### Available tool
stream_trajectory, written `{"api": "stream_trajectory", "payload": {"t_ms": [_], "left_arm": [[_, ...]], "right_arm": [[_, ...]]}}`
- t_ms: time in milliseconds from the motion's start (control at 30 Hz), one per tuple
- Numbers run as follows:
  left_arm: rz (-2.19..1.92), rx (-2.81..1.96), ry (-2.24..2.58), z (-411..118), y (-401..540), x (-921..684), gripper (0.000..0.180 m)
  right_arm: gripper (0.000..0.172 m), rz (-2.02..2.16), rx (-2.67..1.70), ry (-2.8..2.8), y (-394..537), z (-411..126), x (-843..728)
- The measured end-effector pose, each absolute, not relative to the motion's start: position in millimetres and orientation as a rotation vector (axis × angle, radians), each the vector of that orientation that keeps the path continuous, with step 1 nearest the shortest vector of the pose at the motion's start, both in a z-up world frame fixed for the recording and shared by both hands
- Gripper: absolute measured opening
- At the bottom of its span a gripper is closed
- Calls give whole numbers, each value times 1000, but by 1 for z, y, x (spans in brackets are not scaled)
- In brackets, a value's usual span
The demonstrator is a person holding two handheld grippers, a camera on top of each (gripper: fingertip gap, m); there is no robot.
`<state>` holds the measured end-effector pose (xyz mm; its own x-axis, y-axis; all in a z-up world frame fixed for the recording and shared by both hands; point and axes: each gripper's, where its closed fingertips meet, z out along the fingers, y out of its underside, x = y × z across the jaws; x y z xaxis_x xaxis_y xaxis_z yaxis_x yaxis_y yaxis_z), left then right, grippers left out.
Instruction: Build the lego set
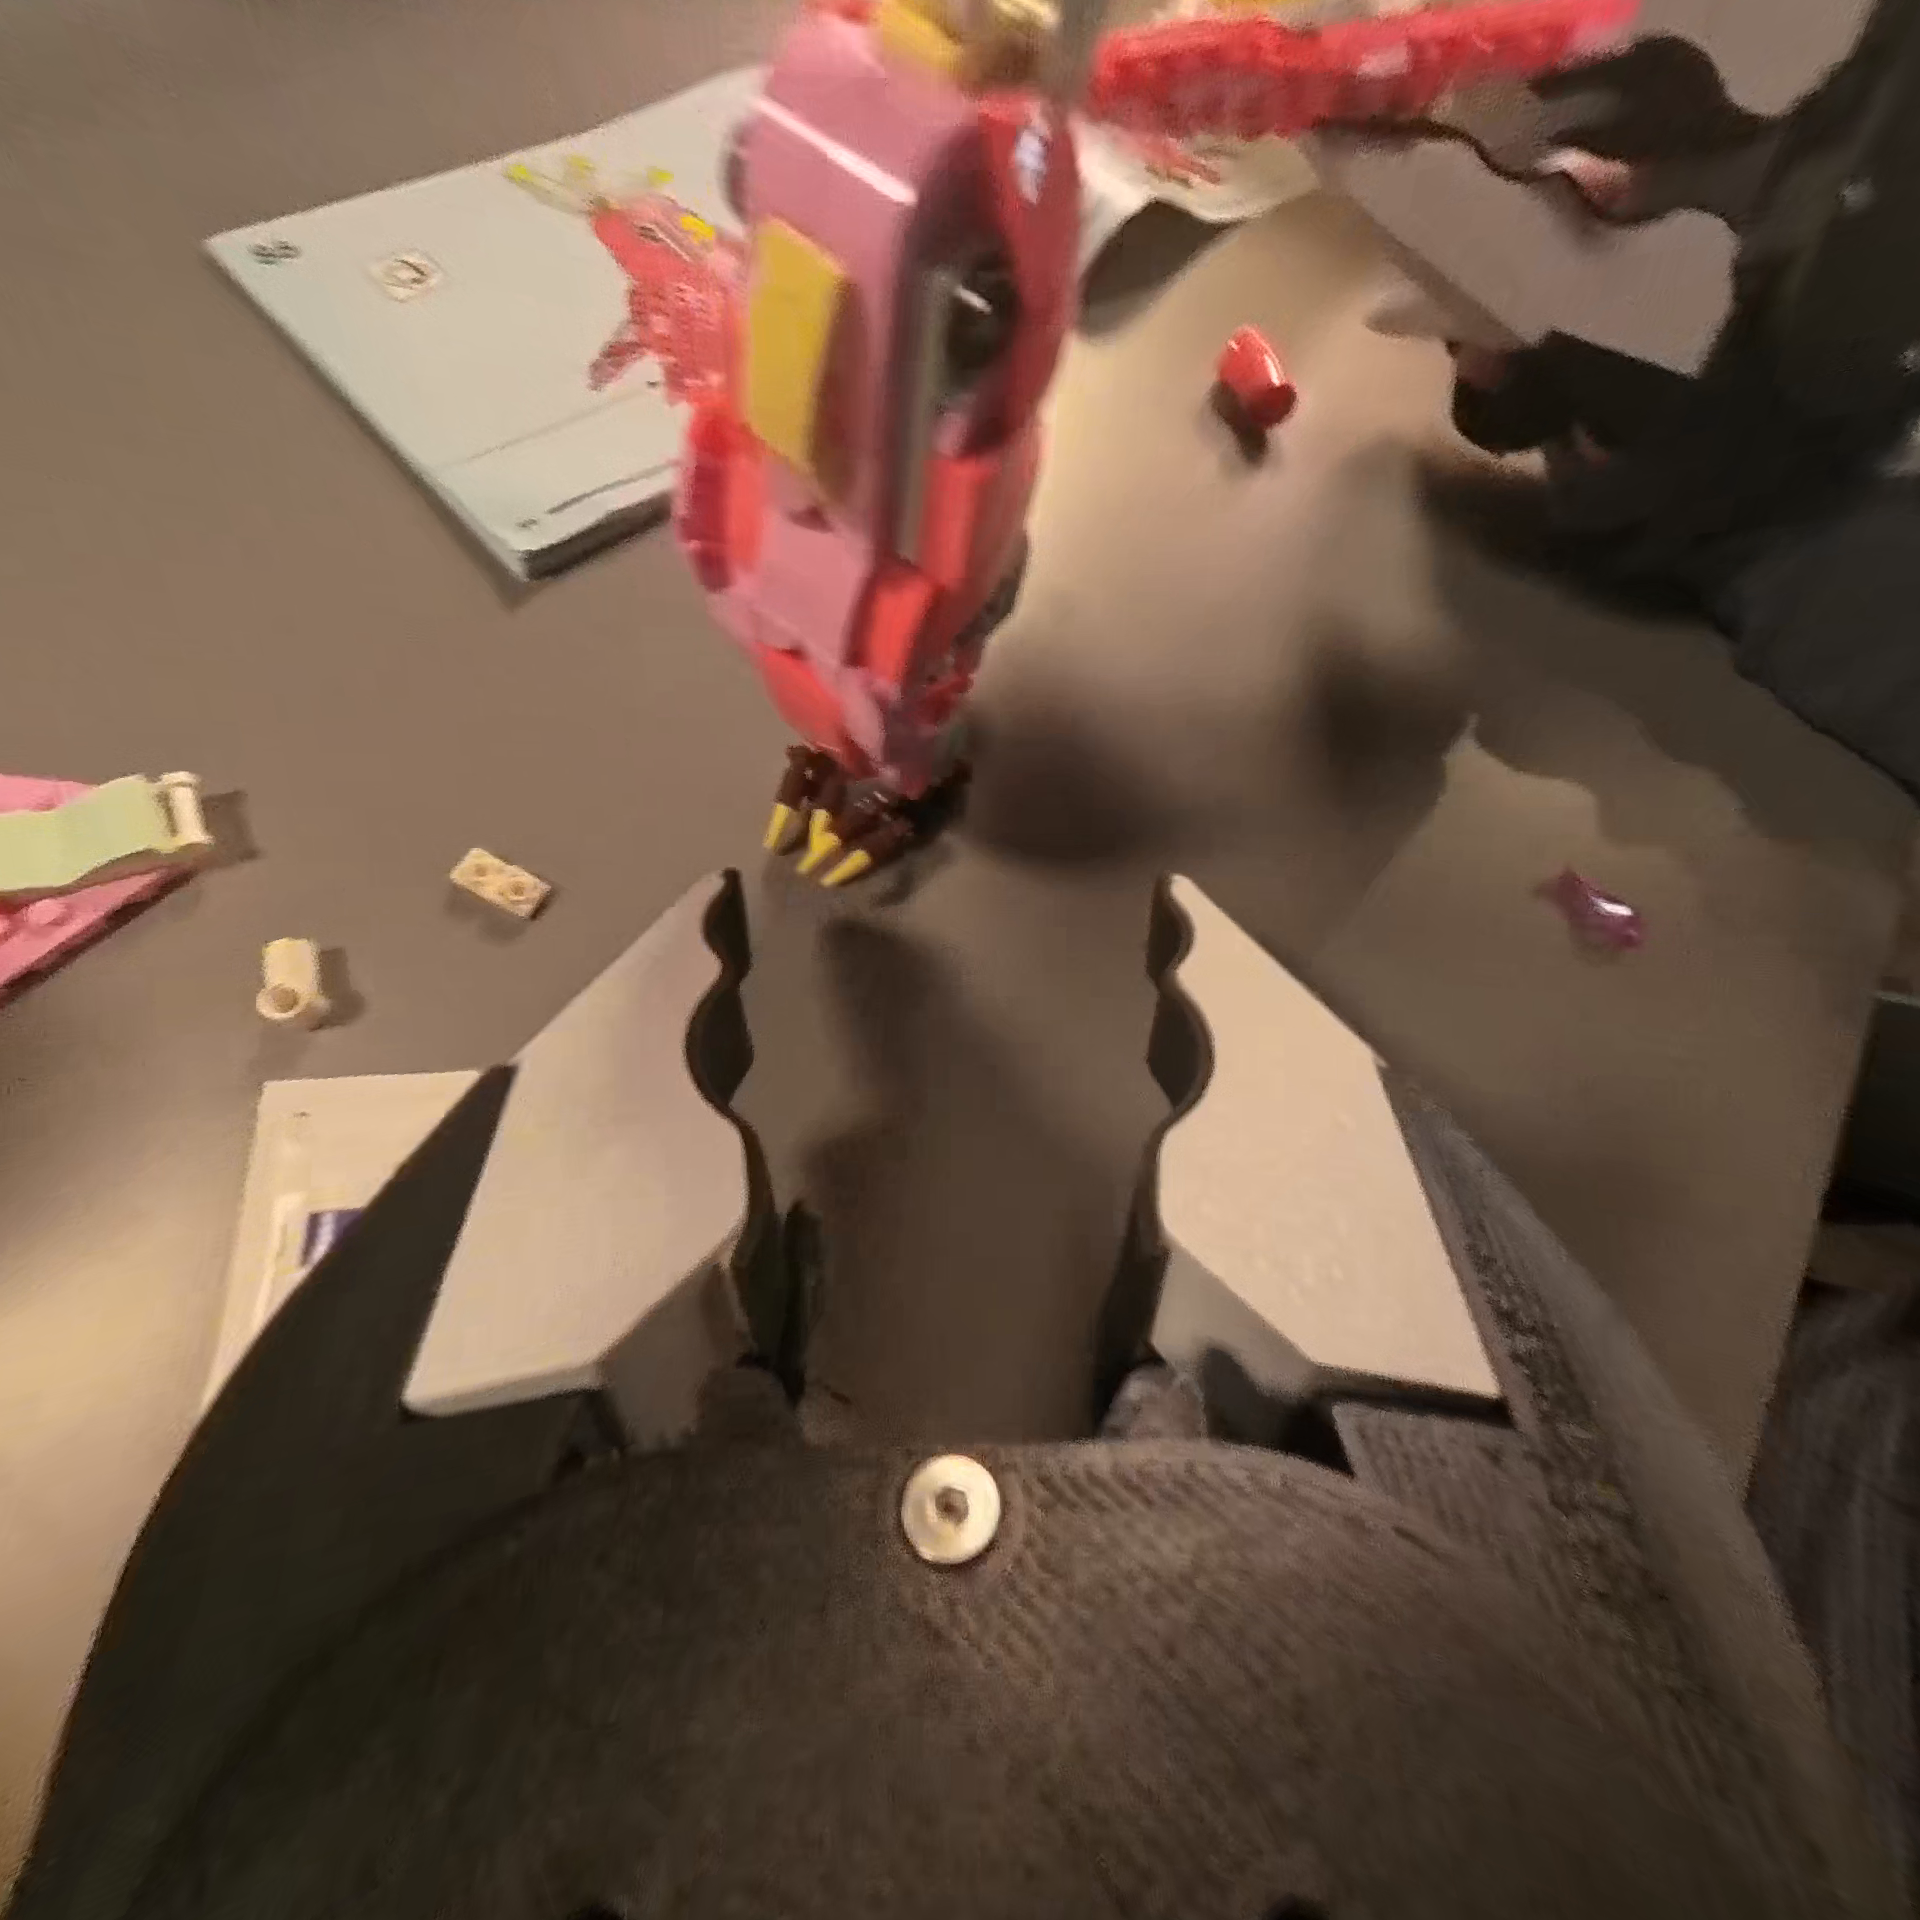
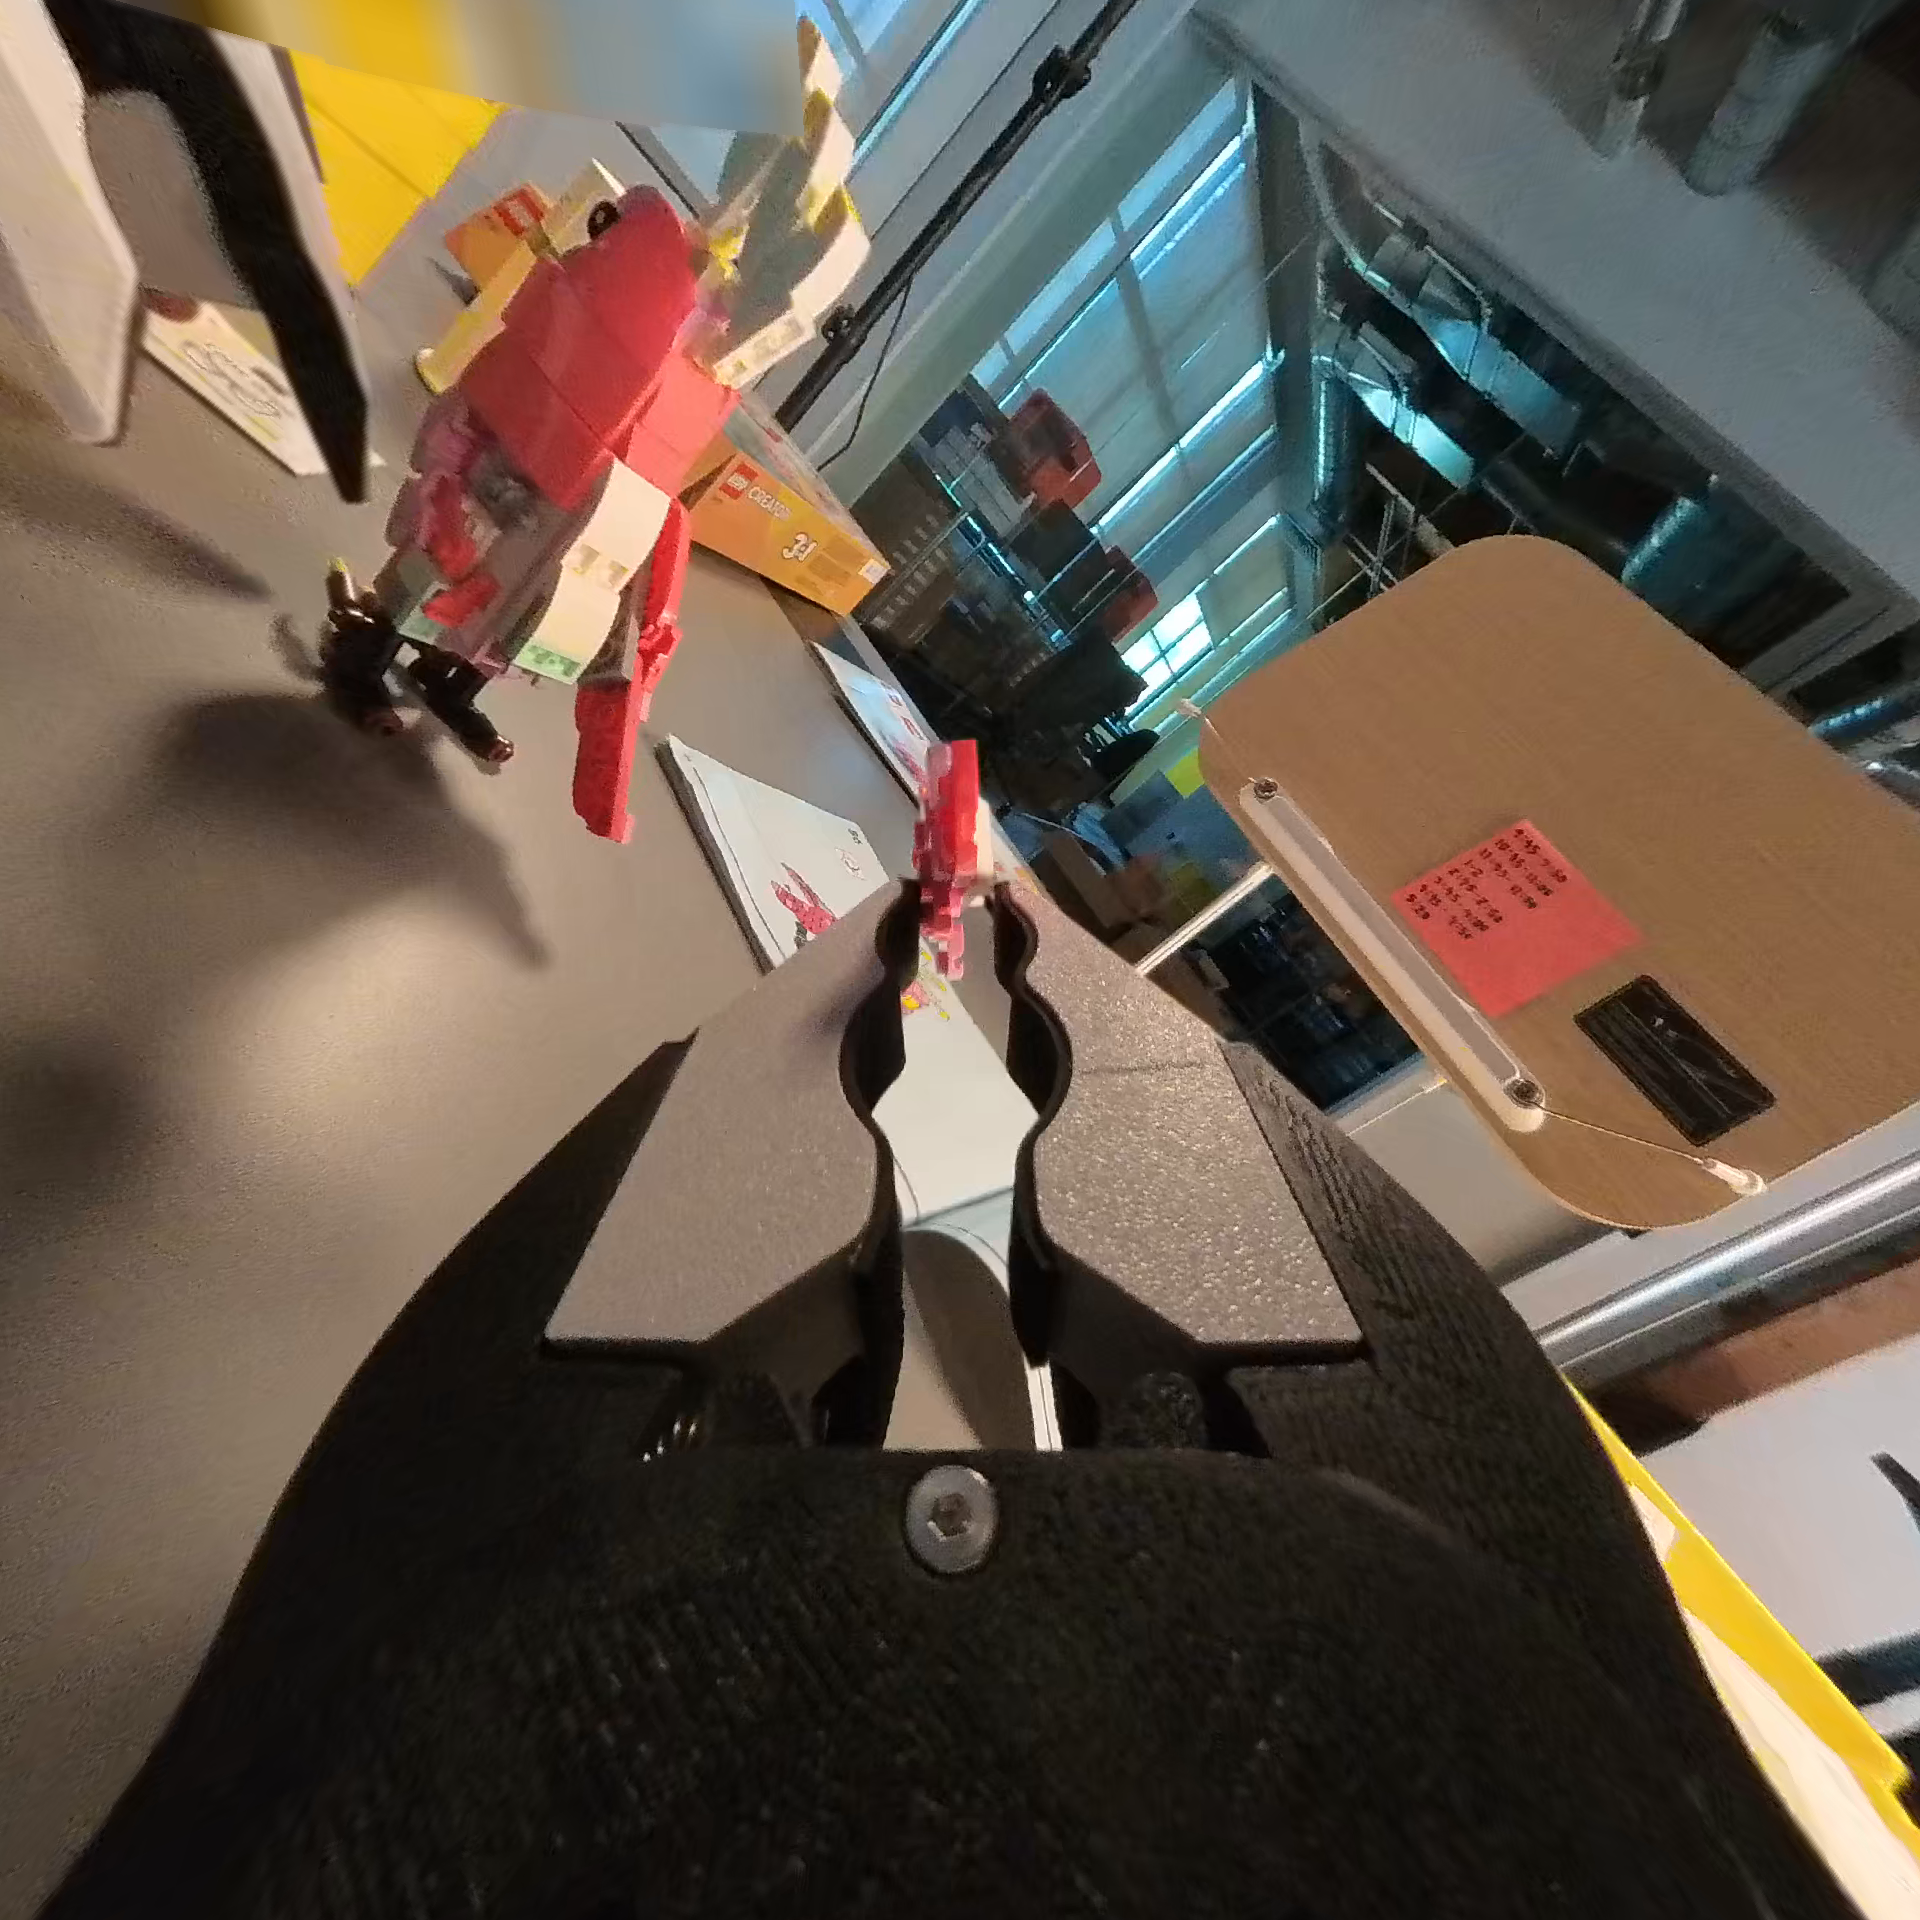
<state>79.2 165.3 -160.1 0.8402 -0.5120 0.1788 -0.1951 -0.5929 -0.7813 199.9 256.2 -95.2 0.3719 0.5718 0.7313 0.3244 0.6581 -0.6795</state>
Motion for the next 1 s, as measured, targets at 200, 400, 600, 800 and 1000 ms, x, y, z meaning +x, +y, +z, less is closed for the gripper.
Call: {"api": "stream_trajectory", "payload": {"t_ms": [200,400,600,800,1000], "left_arm": [[-558,-2023,653,-143,193,85,94],[-601,-2051,850,-164,208,94,77],[-659,-2116,766,-168,212,96,43],[-865,-2202,363,-161,207,97,42],[-1108,-2171,116,-153,196,108,41]], "right_arm": [[11,175,-869,-1262,252,-99,198],[11,163,-828,-1295,245,-101,194],[11,145,-822,-1324,244,-106,193],[11,0,-777,-1457,242,-125,187],[11,-152,-677,-1579,234,-143,177]]}}
